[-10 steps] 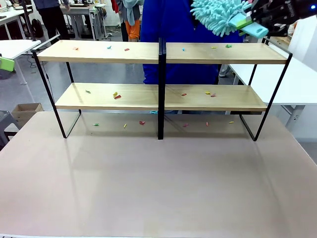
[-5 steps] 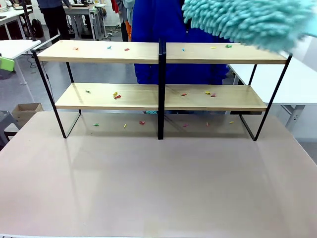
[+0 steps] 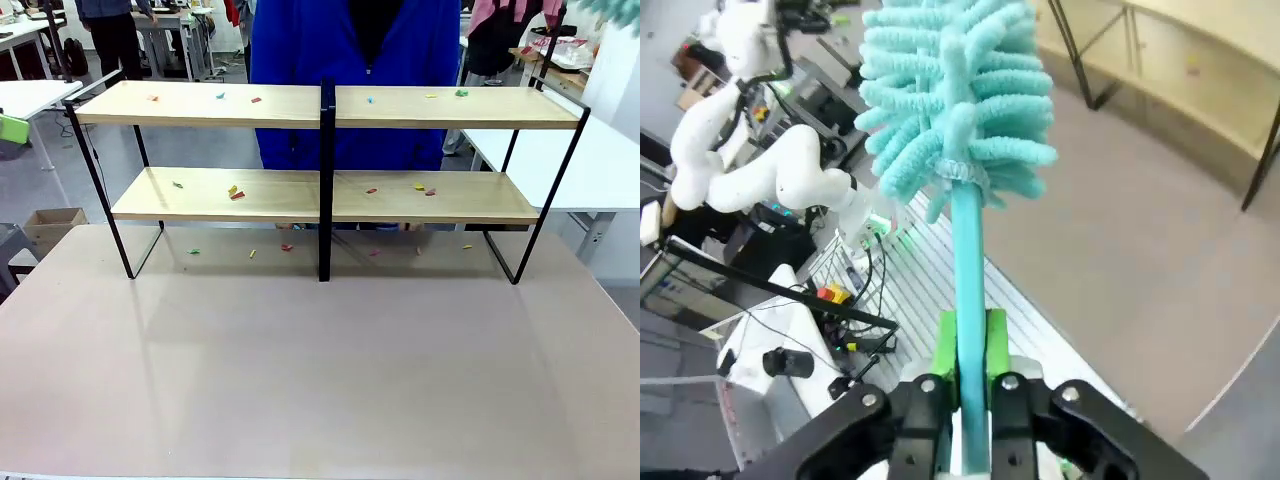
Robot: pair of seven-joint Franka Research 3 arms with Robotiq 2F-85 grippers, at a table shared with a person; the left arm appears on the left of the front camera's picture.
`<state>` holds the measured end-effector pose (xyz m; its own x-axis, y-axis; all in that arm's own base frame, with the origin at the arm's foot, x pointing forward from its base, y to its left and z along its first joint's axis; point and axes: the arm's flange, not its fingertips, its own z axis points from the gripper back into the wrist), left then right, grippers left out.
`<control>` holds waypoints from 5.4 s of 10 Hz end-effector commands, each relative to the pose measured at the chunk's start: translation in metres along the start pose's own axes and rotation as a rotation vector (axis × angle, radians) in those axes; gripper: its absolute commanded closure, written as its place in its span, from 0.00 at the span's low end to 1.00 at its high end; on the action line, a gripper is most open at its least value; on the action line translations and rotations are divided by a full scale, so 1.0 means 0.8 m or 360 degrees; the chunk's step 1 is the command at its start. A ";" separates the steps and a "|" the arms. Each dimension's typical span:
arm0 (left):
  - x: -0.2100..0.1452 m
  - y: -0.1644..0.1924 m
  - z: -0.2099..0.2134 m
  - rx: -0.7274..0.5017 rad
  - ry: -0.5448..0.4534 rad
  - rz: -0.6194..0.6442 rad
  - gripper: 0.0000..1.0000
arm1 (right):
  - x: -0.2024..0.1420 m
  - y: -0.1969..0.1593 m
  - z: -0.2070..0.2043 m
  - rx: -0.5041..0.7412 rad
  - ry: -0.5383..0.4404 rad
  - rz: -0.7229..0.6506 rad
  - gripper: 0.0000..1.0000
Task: Clean the shelves.
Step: Pick up the Duster when the human hands it over, then clean a randomly selected level of the Shelf with the Duster.
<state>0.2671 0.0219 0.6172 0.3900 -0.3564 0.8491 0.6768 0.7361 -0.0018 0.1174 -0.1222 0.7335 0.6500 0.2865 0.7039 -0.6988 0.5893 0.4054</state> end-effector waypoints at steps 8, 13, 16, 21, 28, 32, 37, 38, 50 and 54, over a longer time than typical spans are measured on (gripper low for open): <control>0.000 0.001 0.000 -0.0020 -0.0013 -0.0008 0.00 | 0.000 0.000 0.000 0.0000 0.0000 0.0000 1.00; 0.000 0.001 0.000 -0.0020 -0.0013 -0.0008 0.00 | 0.000 0.000 0.000 0.0000 0.0000 0.0000 1.00; 0.000 0.001 0.000 -0.0020 -0.0013 -0.0008 0.00 | 0.002 -0.010 -0.007 -0.0024 0.0025 -0.0011 0.87; 0.000 0.001 0.000 -0.0020 -0.0013 -0.0008 0.00 | 0.061 0.051 -0.365 -0.0035 0.1255 0.0442 0.87; 0.000 0.001 0.000 -0.0020 -0.0013 -0.0008 0.00 | 0.091 0.059 -0.476 -0.0235 0.1114 0.0243 0.87; 0.000 0.001 0.000 -0.0020 -0.0013 -0.0008 0.00 | 0.154 0.072 -0.582 -0.0556 0.0972 0.0113 0.87; 0.000 0.001 0.000 -0.0020 -0.0013 -0.0008 0.00 | 0.145 0.043 -0.593 -0.0690 0.0530 -0.0224 0.87; 0.000 0.001 0.000 -0.0020 -0.0013 -0.0008 0.00 | 0.145 0.044 -0.603 -0.0738 0.0471 -0.0282 0.87; 0.000 0.001 0.000 -0.0020 -0.0013 -0.0008 0.00 | 0.196 0.052 -0.778 -0.0913 0.0221 -0.0516 0.87; 0.000 0.001 0.000 -0.0020 -0.0013 -0.0008 0.00 | 0.212 0.060 -0.810 -0.0838 0.0387 -0.0461 0.87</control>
<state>0.2676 0.0218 0.6168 0.3915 -0.3564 0.8483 0.6769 0.7361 -0.0031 0.3773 0.4323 0.4862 0.8805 0.1872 0.4355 -0.2901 0.9394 0.1826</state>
